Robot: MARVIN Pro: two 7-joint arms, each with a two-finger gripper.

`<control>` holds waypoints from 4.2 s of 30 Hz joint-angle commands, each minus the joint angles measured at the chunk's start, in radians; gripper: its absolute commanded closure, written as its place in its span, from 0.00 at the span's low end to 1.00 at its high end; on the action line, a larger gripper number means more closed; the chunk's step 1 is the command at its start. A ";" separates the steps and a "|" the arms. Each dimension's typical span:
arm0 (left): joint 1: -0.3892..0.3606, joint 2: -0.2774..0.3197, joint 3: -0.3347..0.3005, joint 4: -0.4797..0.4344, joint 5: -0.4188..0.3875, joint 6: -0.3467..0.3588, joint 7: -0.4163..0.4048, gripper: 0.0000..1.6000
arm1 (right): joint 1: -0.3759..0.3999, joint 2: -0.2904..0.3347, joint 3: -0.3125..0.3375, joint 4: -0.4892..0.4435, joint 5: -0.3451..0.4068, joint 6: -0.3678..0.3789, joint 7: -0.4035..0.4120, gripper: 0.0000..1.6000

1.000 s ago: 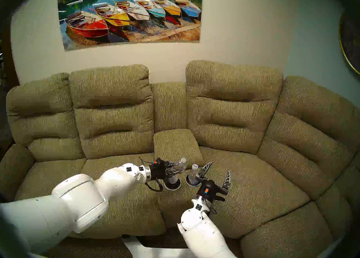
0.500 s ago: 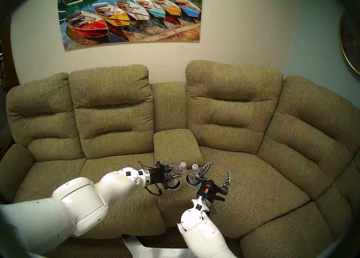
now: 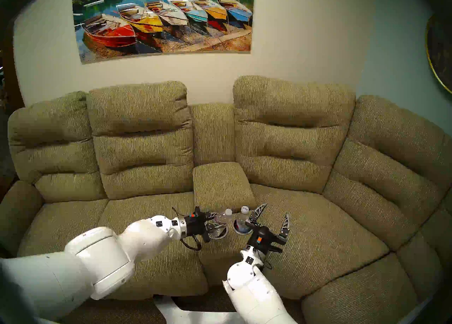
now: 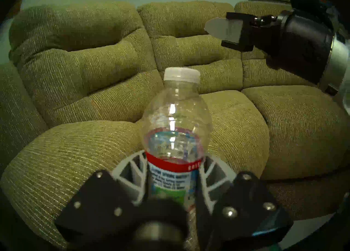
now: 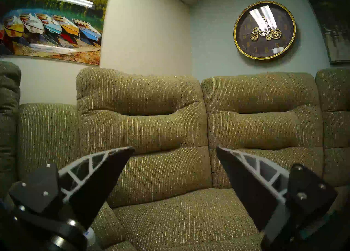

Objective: Put bottles into cup holders

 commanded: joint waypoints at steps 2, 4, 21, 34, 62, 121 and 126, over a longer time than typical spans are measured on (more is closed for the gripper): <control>-0.007 -0.005 0.005 -0.013 0.008 -0.034 0.008 1.00 | 0.005 0.001 0.000 -0.009 -0.001 -0.002 0.001 0.00; -0.007 -0.005 0.007 -0.013 0.012 -0.039 0.011 1.00 | 0.005 0.001 0.000 -0.009 -0.001 -0.002 0.001 0.00; -0.006 -0.004 0.020 -0.012 0.042 -0.076 0.034 1.00 | 0.006 0.001 0.000 -0.008 -0.002 -0.003 0.001 0.00; -0.006 -0.004 0.028 -0.011 0.061 -0.096 0.049 1.00 | 0.006 0.000 0.000 -0.007 -0.002 -0.004 0.002 0.00; -0.008 0.003 0.041 -0.006 0.101 -0.132 0.084 0.00 | 0.006 0.001 0.001 -0.006 -0.003 -0.006 0.004 0.00; -0.037 0.009 0.095 0.003 0.239 -0.143 0.207 1.00 | 0.006 0.000 0.001 -0.007 -0.005 -0.008 0.006 0.00; -0.015 0.009 0.109 0.007 0.259 -0.155 0.226 1.00 | 0.006 0.000 0.001 -0.007 -0.005 -0.009 0.007 0.00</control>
